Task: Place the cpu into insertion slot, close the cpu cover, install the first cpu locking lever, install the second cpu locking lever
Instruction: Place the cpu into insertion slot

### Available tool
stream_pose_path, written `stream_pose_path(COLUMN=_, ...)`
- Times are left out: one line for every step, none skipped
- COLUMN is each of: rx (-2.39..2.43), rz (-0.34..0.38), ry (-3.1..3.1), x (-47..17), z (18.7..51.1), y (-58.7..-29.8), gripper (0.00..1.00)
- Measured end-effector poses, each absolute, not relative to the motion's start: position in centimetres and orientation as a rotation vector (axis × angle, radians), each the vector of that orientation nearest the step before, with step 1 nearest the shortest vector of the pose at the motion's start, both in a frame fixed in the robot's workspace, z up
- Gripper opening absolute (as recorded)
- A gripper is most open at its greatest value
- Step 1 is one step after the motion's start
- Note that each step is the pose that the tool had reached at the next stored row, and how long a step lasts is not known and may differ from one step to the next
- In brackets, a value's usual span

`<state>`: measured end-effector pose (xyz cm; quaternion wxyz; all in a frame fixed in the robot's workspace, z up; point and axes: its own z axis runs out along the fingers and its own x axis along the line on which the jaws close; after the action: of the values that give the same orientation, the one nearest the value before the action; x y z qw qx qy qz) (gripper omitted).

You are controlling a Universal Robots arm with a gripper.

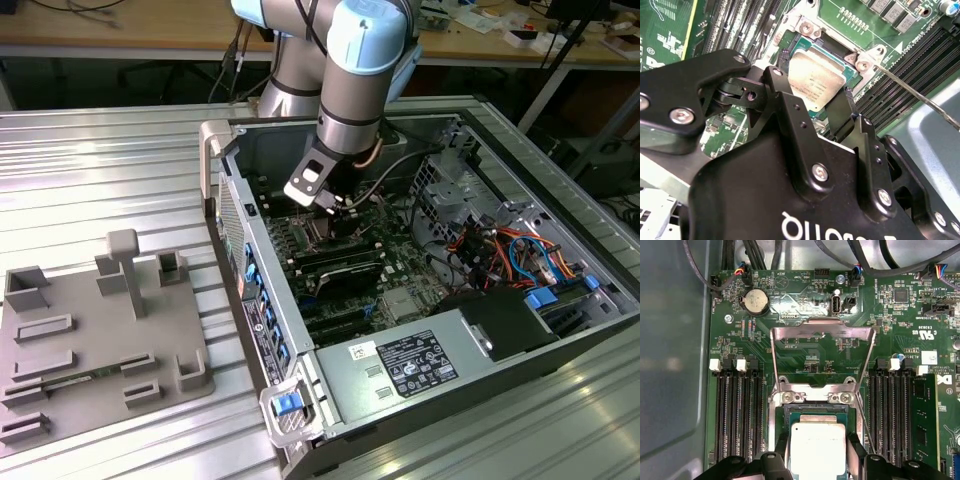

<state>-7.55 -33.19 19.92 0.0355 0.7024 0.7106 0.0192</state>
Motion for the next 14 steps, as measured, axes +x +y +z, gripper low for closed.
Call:
stream_pose_path(rx=2.158, rz=0.059, ry=2.183, x=-7.55, z=19.92, y=-33.19, gripper=0.55)
stream_pose_path(rx=2.158, rz=0.059, ry=2.183, x=-7.55, z=19.92, y=-33.19, gripper=0.55)
stream_pose_path(rx=2.158, rz=0.06, ry=2.183, x=-7.55, z=19.92, y=-33.18, gripper=0.55)
stream_pose_path(rx=2.158, rz=0.061, ry=2.183, x=-7.56, z=19.92, y=-33.18, gripper=0.55)
stream_pose_path(rx=2.157, rz=0.061, ry=2.183, x=-7.56, z=19.92, y=-33.18, gripper=0.55)
stream_pose_path(rx=2.157, rz=0.061, ry=2.183, x=-7.57, z=19.92, y=-33.19, gripper=0.55)
stream_pose_path(rx=2.157, rz=0.061, ry=2.182, x=-7.56, z=19.93, y=-33.17, gripper=0.55)
stream_pose_path(rx=2.158, rz=0.061, ry=2.182, x=-7.56, z=19.92, y=-33.17, gripper=0.55)
stream_pose_path(rx=2.158, rz=0.061, ry=2.182, x=-7.56, z=19.92, y=-33.17, gripper=0.55)
stream_pose_path(rx=2.157, rz=0.061, ry=2.183, x=-7.53, z=19.92, y=-33.17, gripper=0.55)
stream_pose_path(rx=2.157, rz=0.061, ry=2.182, x=-7.51, z=19.92, y=-33.16, gripper=0.55)
stream_pose_path(rx=2.157, rz=0.061, ry=2.183, x=-7.48, z=19.92, y=-33.17, gripper=0.55)
stream_pose_path(rx=2.157, rz=0.061, ry=2.183, x=-7.47, z=19.92, y=-33.17, gripper=0.55)
stream_pose_path(rx=2.157, rz=0.061, ry=2.183, x=-7.44, z=19.92, y=-33.17, gripper=0.55)
